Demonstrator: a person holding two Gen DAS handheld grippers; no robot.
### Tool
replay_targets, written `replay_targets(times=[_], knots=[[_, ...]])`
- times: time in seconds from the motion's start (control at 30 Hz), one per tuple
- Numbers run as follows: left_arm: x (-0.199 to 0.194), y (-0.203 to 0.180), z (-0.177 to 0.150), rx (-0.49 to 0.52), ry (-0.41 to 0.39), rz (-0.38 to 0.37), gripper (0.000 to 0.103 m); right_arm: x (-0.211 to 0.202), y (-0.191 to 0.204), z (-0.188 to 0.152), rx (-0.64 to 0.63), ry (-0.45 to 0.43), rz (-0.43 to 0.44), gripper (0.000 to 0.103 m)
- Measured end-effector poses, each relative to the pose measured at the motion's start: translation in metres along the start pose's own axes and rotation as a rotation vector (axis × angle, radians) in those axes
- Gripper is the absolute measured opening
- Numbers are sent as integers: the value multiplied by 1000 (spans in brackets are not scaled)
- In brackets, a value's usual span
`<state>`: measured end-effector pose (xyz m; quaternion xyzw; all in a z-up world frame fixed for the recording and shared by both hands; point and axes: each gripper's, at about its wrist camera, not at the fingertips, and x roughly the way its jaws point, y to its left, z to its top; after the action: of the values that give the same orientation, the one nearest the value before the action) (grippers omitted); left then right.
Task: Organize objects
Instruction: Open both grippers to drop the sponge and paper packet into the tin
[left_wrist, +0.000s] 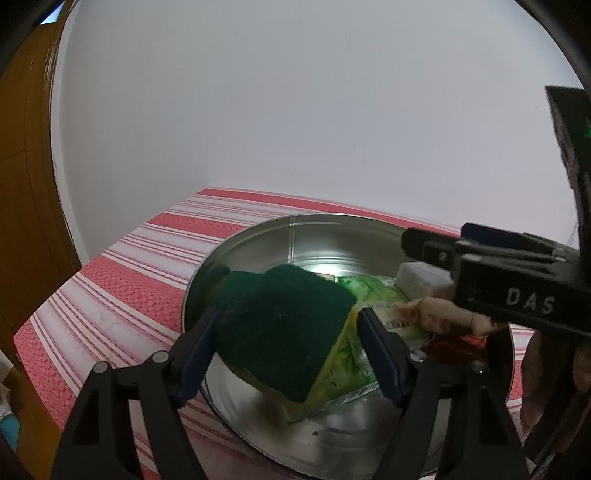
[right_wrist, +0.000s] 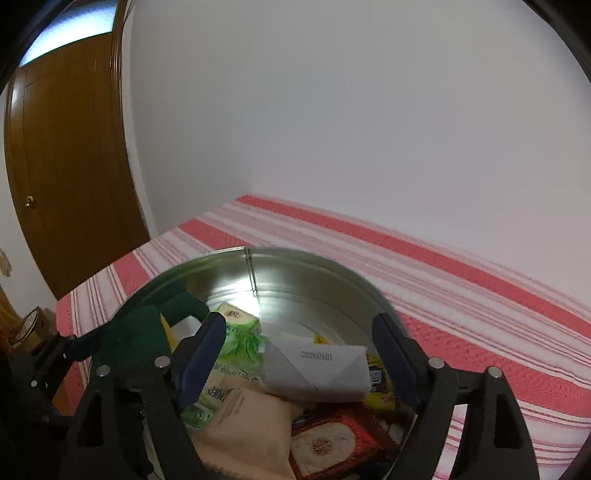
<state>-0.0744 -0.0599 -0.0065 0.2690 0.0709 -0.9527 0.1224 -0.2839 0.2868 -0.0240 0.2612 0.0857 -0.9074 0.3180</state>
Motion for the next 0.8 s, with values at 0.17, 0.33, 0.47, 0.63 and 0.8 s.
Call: replay_targets(times=[0.17,0.33,0.47,0.63,0.8], knots=[[-6,-1,2,8,-29,8,102,-16,1,-1,13,-41,-7,84],[-14,0,6,30,-29,12,103,-31,4,-3,13,-65,-17,84],[-31,10,10,13,-55,36,103,-45,6,-6,21,-81,-12,84],[-48,29,17,-23,-88,65,103,-56,13,-7,16,-99,0,84],[-60,44,23,-50,-117,85,103,-56,21,-10,3,-92,9,84]])
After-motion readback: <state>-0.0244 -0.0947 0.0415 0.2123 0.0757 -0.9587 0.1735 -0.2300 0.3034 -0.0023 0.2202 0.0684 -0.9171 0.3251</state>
